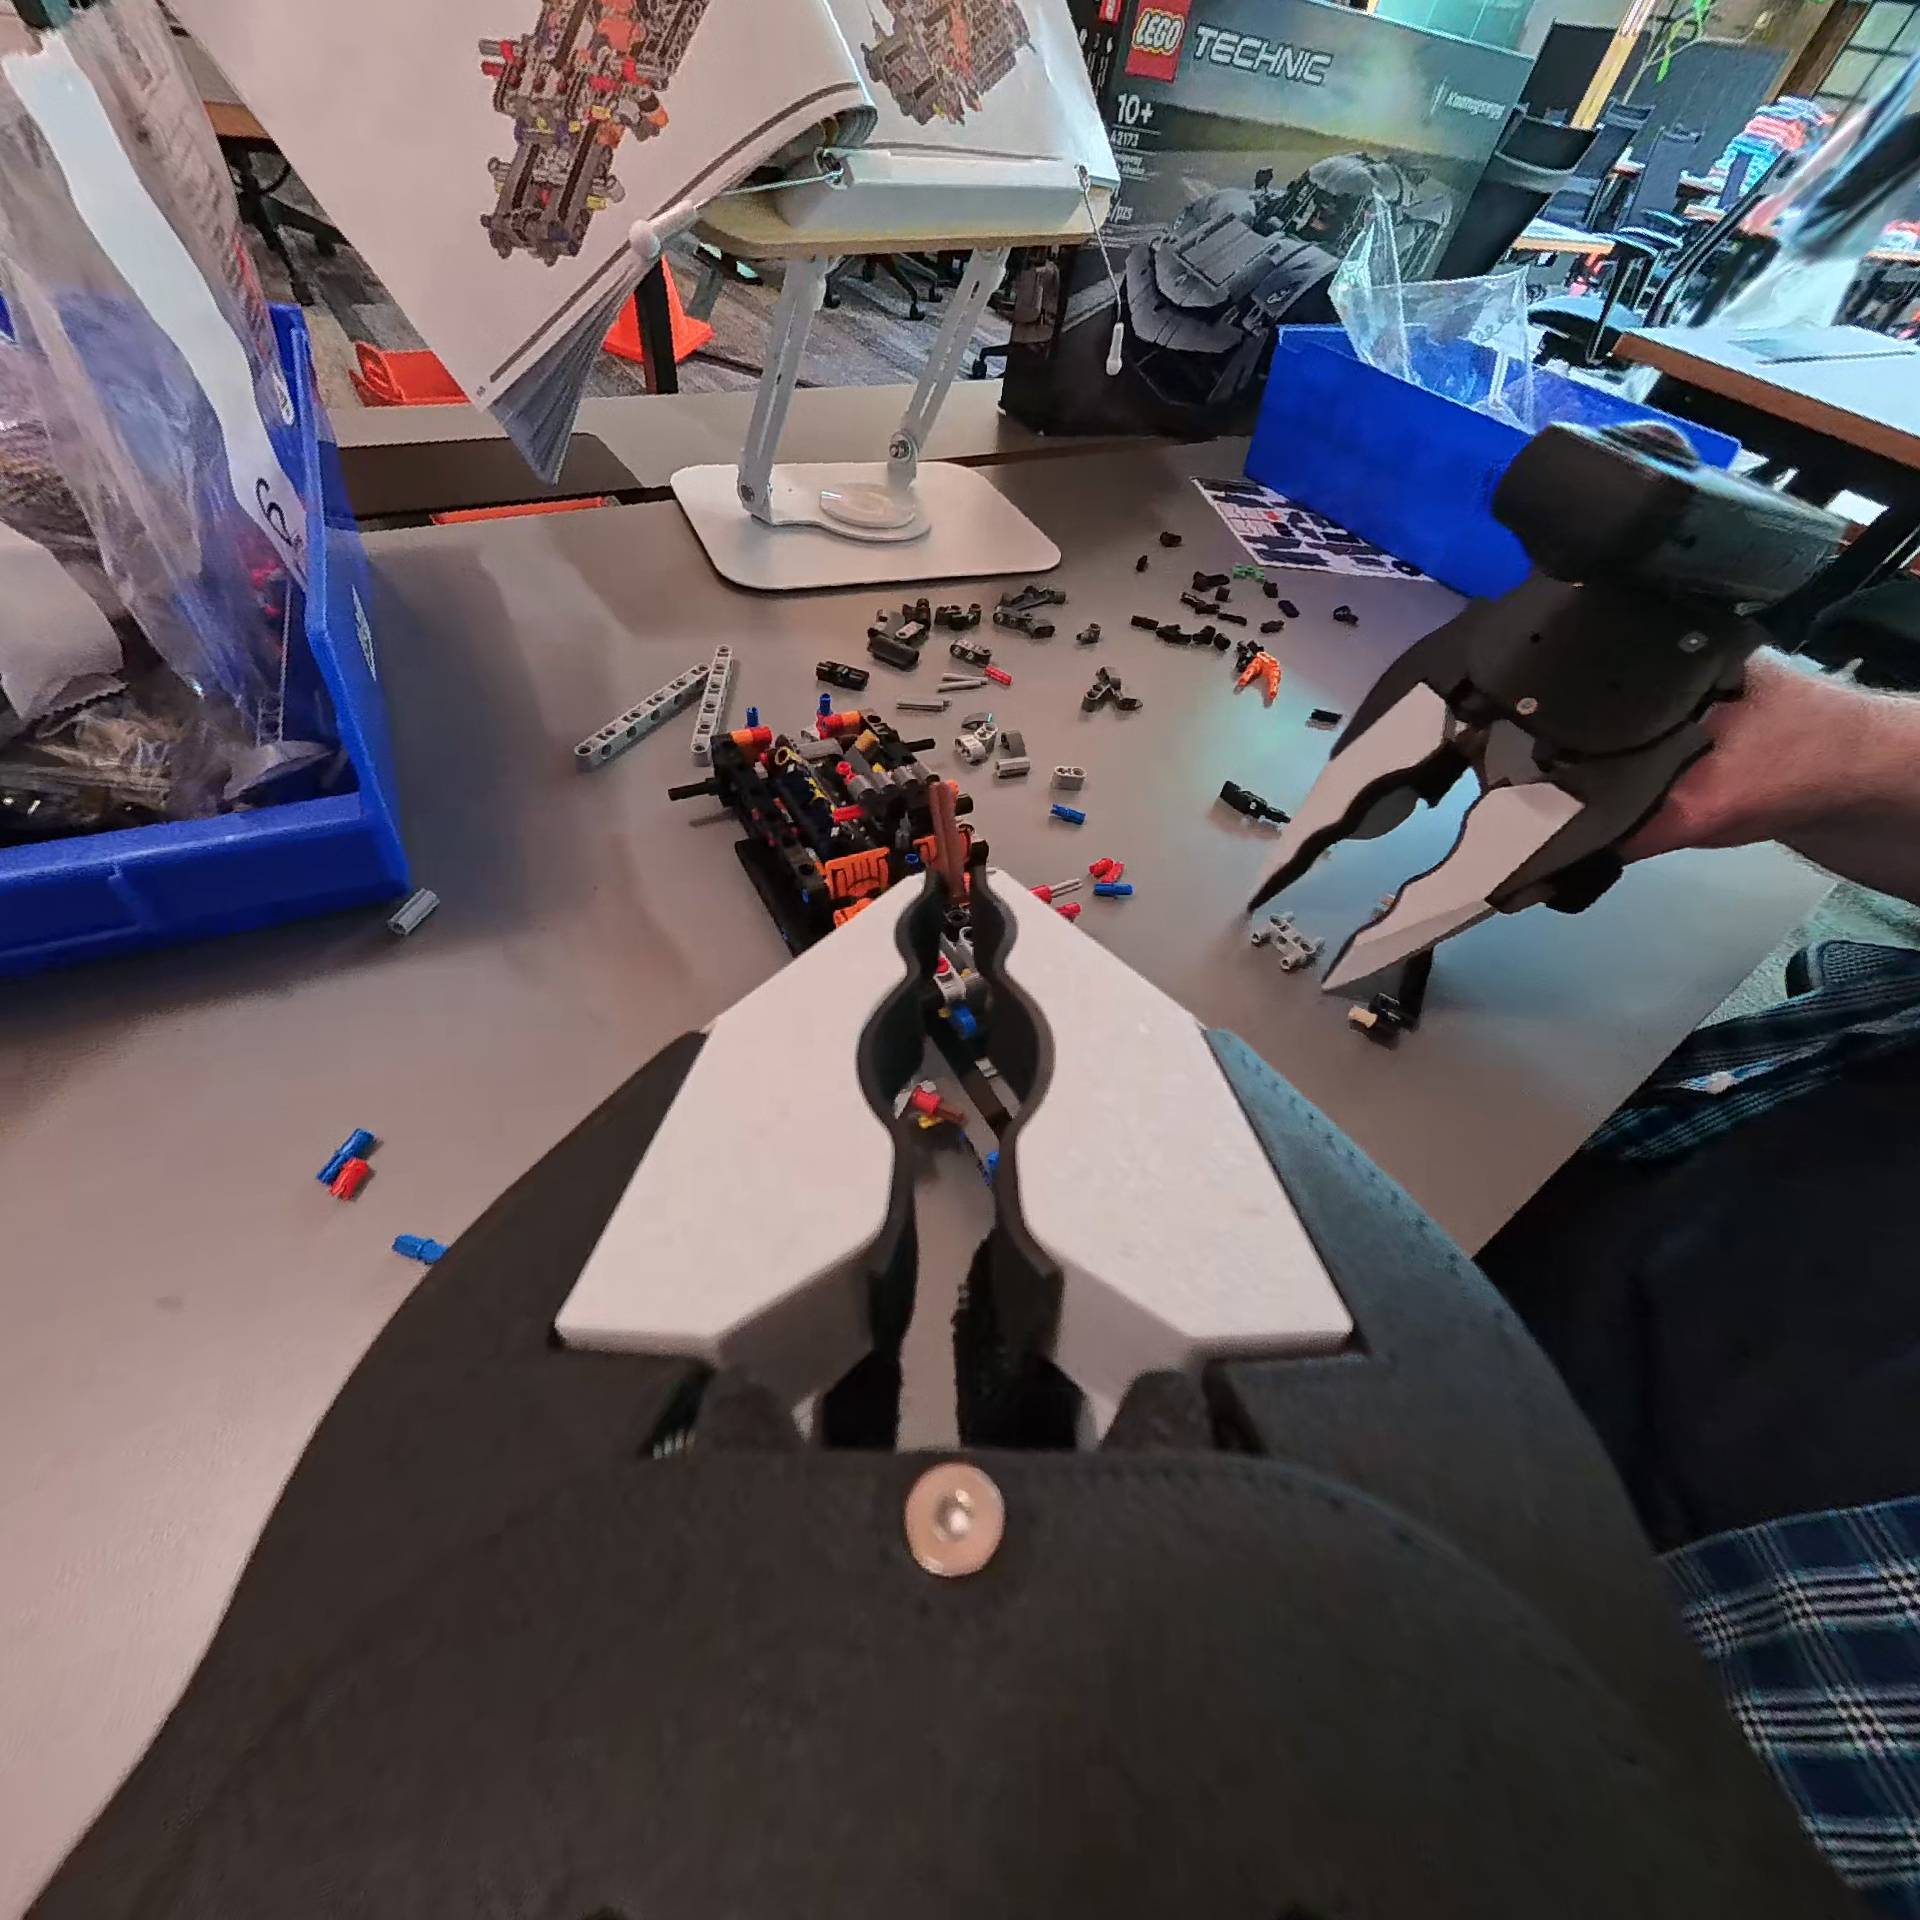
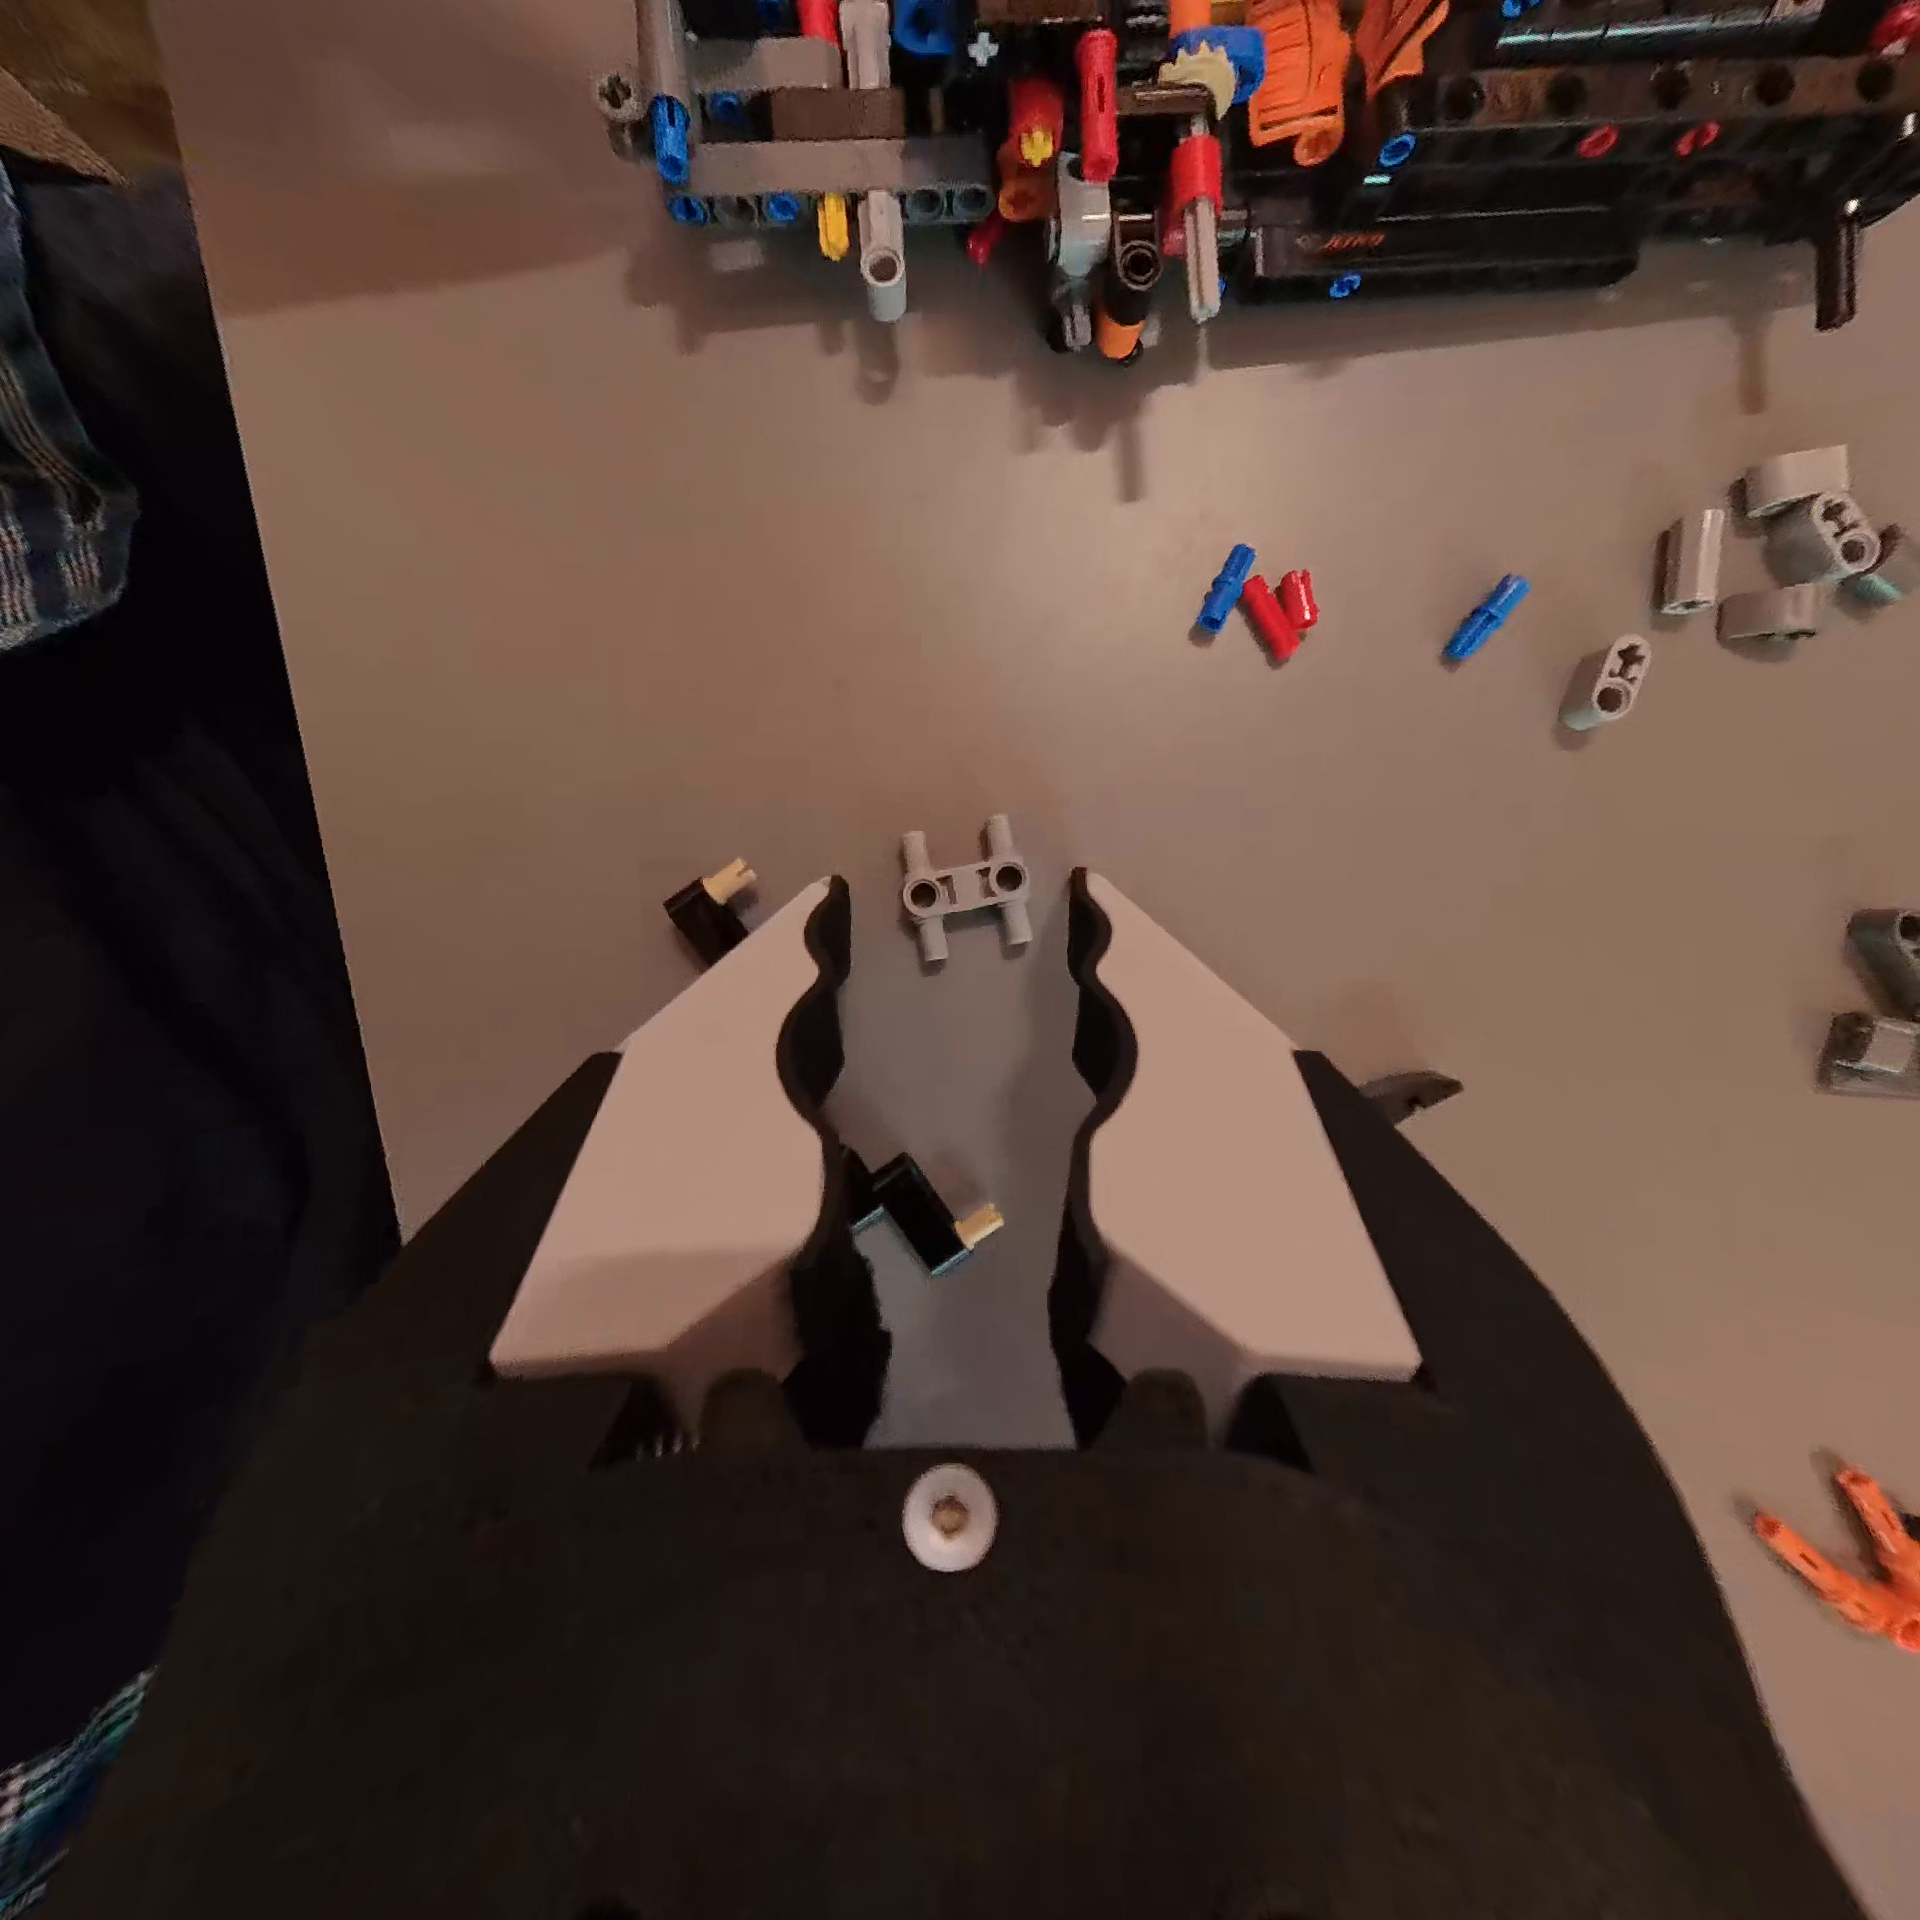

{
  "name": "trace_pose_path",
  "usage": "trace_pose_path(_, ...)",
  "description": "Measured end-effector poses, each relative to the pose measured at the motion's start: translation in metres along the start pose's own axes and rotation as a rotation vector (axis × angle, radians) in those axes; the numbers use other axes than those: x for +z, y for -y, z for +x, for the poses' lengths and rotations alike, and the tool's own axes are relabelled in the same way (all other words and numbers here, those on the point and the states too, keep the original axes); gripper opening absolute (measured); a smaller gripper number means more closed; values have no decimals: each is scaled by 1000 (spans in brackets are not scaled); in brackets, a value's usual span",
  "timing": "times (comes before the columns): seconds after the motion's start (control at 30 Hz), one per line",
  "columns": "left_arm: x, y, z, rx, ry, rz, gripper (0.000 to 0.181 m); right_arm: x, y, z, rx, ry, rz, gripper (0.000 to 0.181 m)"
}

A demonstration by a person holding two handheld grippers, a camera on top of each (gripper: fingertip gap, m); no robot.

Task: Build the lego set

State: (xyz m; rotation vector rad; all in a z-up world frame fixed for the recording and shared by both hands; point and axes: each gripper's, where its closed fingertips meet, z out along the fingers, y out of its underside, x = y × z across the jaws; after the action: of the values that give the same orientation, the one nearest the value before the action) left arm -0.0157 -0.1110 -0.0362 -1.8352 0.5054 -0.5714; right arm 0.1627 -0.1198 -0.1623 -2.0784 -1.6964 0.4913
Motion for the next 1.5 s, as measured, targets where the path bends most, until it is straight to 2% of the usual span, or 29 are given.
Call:
trace_pose_path(0.03,0,0,0,-2,-1,0,3,0,0,-1,-10,-7,2,33)
trace_pose_path(0.13,1,-2,0,-8,-8,1,4,0,1,-1,-14,-13,18,22)
trace_pose_path(0.53,1,-3,2,-8,-15,1,4,1,11,-5,36,35,95,22)
trace_pose_path(0.6,2,-3,3,-9,-17,0,4,3,17,-7,55,43,107,22)
trace_pose_path(0.7,2,-4,4,-8,-19,-2,4,9,20,-19,73,104,85,37)
trace_pose_path(0.77,2,-4,4,-7,-19,-2,4,7,24,-21,64,132,93,39)
trace_pose_path(1.03,1,-5,3,-12,-23,-1,4,2,22,-18,18,176,40,33)
trace_pose_path(1.2,0,-7,2,-15,-21,-5,4,1,31,-18,-150,187,32,32)
trace_pose_path(1.5,0,-9,1,-16,-20,-14,4,-4,33,-18,-477,355,-16,27)
